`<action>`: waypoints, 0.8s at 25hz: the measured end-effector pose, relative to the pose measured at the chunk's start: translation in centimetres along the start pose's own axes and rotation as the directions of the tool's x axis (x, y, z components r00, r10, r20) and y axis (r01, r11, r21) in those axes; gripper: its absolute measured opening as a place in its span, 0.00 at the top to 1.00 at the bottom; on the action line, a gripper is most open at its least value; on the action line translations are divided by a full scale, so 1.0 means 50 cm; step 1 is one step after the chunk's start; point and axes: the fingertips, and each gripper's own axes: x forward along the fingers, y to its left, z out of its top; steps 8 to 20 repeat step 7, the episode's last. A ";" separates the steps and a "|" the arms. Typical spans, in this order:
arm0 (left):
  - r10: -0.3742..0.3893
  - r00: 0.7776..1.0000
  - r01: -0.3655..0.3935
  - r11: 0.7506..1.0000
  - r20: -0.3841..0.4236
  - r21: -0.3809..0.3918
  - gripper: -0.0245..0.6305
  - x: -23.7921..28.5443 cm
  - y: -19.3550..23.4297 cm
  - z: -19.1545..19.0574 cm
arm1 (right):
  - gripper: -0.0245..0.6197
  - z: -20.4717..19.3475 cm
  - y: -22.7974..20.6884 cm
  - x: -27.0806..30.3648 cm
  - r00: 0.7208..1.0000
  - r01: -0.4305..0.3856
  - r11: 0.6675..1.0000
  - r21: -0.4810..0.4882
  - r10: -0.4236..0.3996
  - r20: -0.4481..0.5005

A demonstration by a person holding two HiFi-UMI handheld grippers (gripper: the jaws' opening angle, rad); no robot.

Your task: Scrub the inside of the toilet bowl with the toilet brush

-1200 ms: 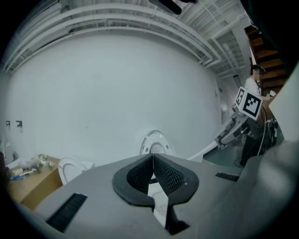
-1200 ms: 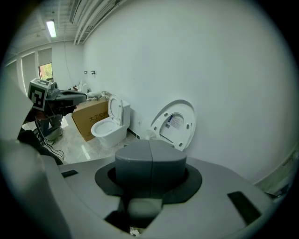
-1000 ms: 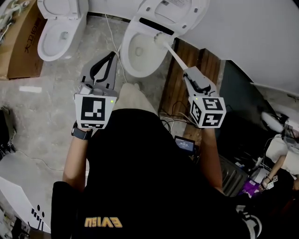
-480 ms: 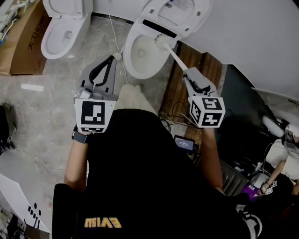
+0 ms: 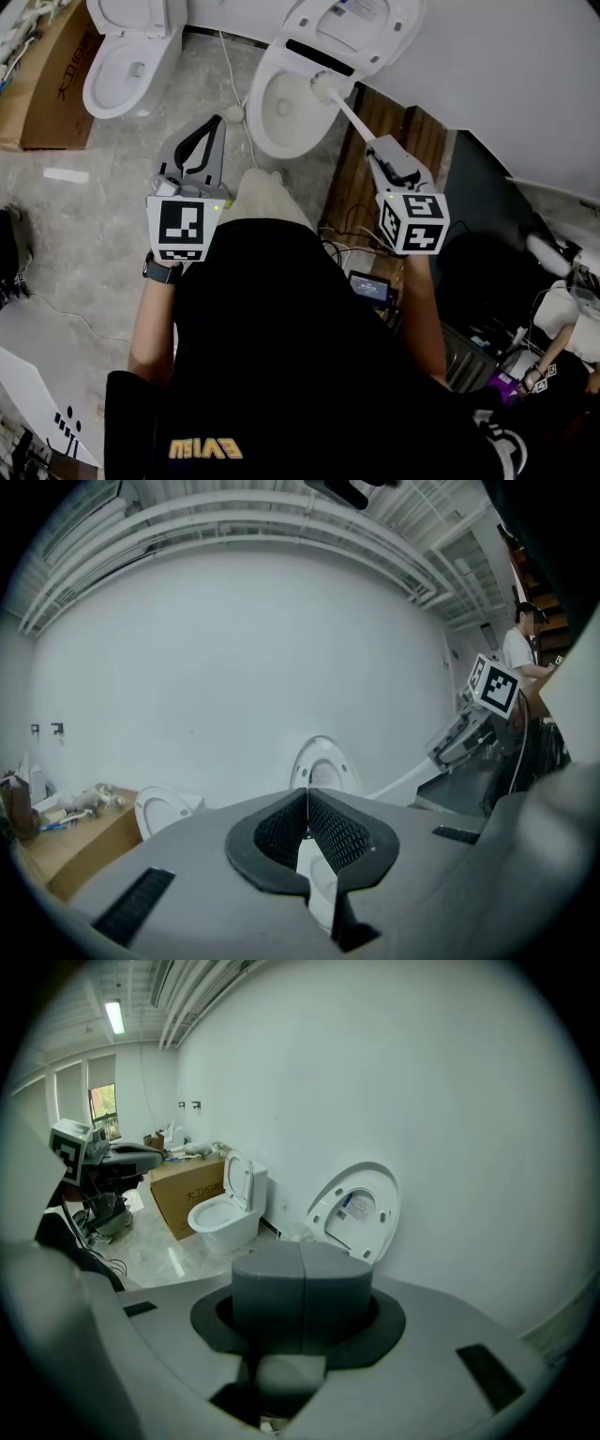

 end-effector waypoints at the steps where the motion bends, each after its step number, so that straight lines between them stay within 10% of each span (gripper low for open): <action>1: 0.007 1.000 -0.007 1.000 -0.010 -0.003 0.93 0.003 0.008 -0.017 | 0.72 -0.002 -0.002 0.002 1.000 0.001 1.000 0.000 -0.001 -0.004; 7: 0.091 0.977 -0.094 0.996 -0.195 -0.004 0.93 -0.005 0.115 -0.215 | 0.72 -0.025 0.001 0.025 0.999 0.010 1.000 0.008 -0.010 -0.036; 20: 0.091 0.977 -0.094 0.996 -0.195 -0.004 0.93 -0.005 0.115 -0.215 | 0.72 -0.025 0.001 0.025 0.999 0.010 1.000 0.008 -0.010 -0.036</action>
